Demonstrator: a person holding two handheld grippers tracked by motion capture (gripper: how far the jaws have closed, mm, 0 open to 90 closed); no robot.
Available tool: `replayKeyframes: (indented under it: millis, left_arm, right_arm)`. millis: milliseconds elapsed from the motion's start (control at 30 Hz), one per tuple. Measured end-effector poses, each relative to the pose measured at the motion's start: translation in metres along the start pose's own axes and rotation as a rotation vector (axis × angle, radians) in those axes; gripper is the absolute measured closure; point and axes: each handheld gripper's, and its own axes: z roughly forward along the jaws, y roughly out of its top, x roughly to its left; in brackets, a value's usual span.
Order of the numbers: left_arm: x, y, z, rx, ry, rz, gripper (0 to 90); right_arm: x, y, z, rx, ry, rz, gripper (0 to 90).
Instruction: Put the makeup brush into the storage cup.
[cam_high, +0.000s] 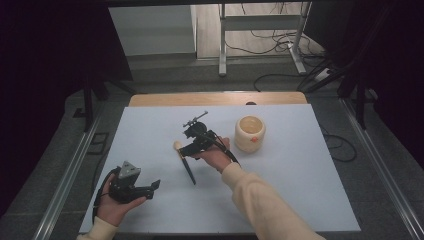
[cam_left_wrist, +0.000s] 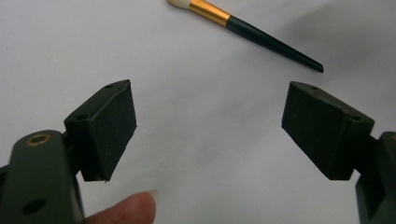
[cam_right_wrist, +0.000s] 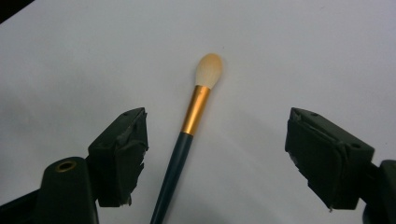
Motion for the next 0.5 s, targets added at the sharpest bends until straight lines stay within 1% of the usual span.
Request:
replayKeyframes:
  millis: [233,500]
  left_arm:
    - [0.000,0.000,0.000,0.001,0.000,-0.001,18.6]
    - [0.001,0.000,0.000,0.009,0.003,0.007,18.5]
  right_arm:
    - [-0.001,0.000,0.004,0.013,-0.006,0.000,21.7]
    - [0.005,0.001,0.015,0.040,-0.014,-0.011,21.7]
